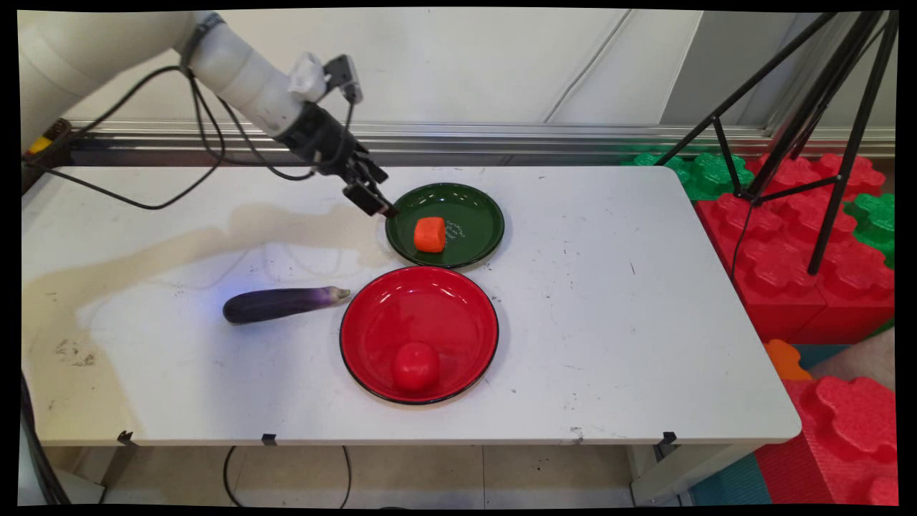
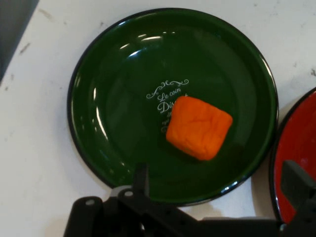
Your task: Pick up the mandarin from the green plate
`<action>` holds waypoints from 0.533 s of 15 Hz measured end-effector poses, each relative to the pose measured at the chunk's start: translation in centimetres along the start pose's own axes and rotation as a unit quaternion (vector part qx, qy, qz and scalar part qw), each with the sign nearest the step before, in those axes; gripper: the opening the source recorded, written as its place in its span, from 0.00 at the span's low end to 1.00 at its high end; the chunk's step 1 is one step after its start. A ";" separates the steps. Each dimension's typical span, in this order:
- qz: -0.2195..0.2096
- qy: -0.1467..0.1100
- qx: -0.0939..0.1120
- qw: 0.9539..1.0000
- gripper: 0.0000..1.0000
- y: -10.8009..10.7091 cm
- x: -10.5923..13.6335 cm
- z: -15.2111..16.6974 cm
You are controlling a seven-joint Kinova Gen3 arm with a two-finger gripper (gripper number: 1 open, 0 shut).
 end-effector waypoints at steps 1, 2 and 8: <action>0.001 -0.001 -0.002 1.000 1.00 -0.1 0.1 0.5; 0.001 -0.004 -0.004 1.000 1.00 -0.2 0.3 1.4; 0.004 -0.020 -0.014 1.000 1.00 -1.1 1.4 6.5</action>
